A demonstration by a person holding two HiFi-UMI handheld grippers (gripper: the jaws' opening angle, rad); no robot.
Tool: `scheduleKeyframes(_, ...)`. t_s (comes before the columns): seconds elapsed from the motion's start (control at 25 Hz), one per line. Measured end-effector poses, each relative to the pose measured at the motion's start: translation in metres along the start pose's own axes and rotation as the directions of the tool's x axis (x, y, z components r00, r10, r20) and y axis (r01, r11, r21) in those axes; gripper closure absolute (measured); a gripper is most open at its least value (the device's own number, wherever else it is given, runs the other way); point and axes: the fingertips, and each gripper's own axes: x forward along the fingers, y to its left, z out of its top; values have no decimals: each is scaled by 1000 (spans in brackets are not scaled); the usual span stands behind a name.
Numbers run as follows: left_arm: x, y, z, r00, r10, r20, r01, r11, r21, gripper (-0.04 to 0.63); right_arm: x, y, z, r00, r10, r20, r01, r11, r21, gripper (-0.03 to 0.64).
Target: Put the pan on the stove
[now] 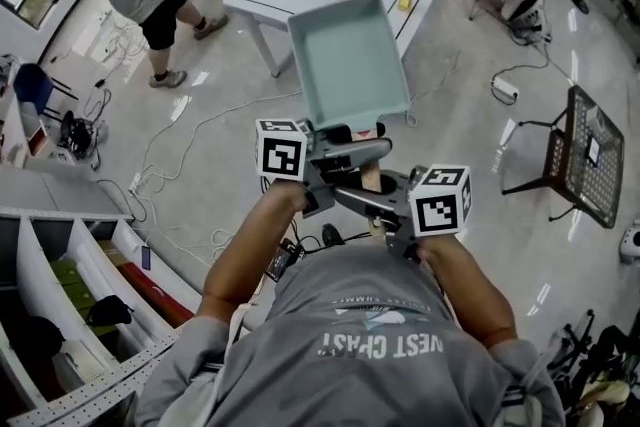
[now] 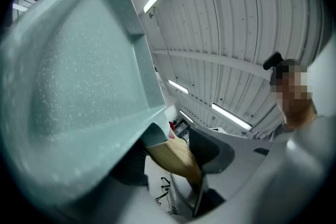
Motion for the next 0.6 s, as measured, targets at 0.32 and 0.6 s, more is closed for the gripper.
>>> scheduleKeyframes(0.32, -2, 16, 20, 1000, 12, 26, -12, 1000, 10, 374, 5, -14, 17, 1000, 9, -29, -9, 1000, -19, 531)
scheduleKeyframes(0.6, 20, 52, 56, 994, 81, 77, -82, 997, 11, 374, -12, -45, 55, 993, 74, -88, -76, 997, -15, 531)
